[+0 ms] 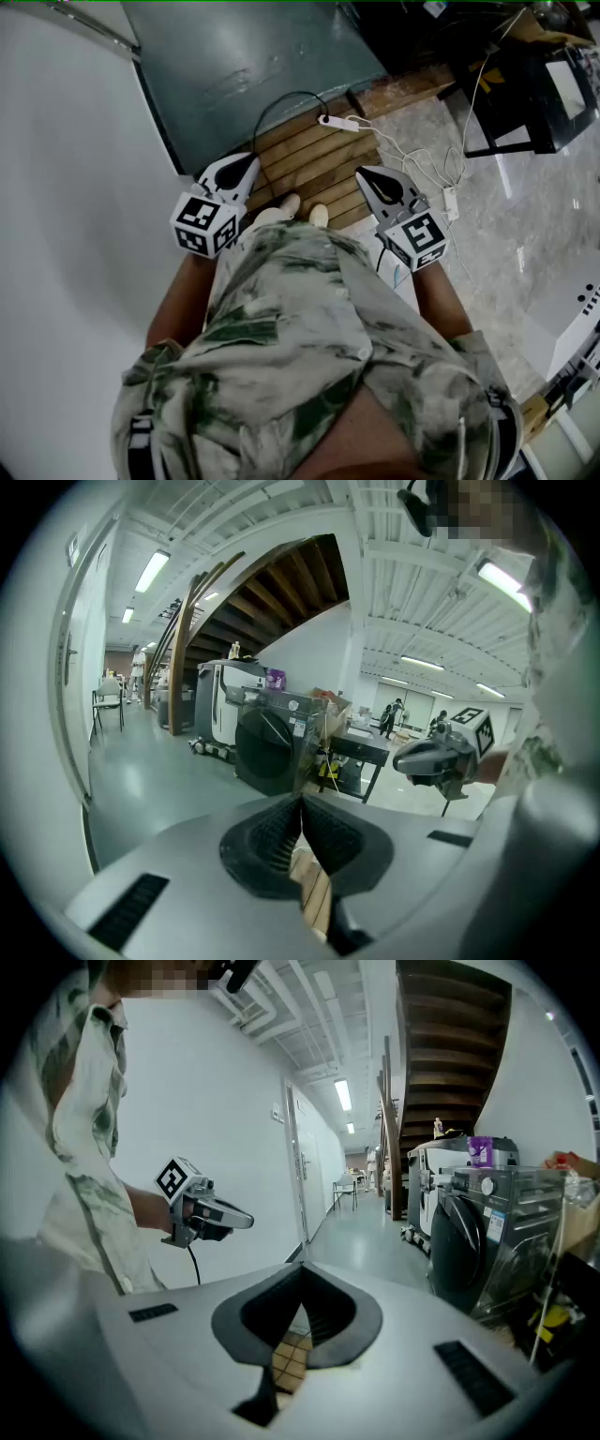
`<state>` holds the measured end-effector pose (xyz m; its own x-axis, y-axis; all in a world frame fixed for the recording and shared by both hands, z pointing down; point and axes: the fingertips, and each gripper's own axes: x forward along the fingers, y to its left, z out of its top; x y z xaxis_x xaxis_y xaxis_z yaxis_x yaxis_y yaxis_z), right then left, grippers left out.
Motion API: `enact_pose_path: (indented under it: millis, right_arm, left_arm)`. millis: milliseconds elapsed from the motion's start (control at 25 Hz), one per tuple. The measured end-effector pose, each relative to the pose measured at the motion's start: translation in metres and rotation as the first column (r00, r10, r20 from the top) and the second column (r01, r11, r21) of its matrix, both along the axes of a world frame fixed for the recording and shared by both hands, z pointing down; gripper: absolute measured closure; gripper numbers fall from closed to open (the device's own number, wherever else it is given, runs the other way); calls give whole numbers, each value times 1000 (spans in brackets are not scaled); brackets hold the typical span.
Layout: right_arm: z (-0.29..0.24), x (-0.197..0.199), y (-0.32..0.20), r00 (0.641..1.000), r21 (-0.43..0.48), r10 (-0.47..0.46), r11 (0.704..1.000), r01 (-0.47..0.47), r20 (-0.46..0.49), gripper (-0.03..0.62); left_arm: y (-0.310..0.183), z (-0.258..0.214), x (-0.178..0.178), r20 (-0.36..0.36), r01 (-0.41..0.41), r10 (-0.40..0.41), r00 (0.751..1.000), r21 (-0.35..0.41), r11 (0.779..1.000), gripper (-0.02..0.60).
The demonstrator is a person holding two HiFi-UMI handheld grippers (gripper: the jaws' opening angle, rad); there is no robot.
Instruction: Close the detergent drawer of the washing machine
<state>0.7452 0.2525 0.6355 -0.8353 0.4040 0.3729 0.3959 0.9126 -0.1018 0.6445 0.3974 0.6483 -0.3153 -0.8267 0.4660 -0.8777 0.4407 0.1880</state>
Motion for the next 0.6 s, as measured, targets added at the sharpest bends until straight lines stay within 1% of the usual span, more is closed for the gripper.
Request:
enact_pose_path:
  millis: [120, 240, 360, 440, 600]
  right_arm:
    - [-1, 0, -10, 1000, -1, 3, 1000, -3, 7, 574]
    - [0, -1, -15, 1000, 10, -16, 1000, 16, 8, 574]
    - [1, -7, -14, 1000, -9, -24, 1000, 24, 3, 574]
    - [1, -14, -11, 1000, -24, -18, 1000, 18, 0, 574]
    - [6, -45, 3, 1000, -15, -22, 1000, 22, 15, 572]
  left_arm:
    - [-6, -4, 6, 5, 9, -9, 1000, 1, 1000, 558]
    - [-9, -8, 10, 7, 21, -21, 1000, 11, 1000, 557]
    - [-7, -8, 9, -3, 42, -42, 999, 21, 999, 558]
    - [-4, -9, 4, -4, 50, -49, 999, 25, 998, 557]
    - [7, -5, -22, -3, 63, -63, 998, 33, 997, 557]
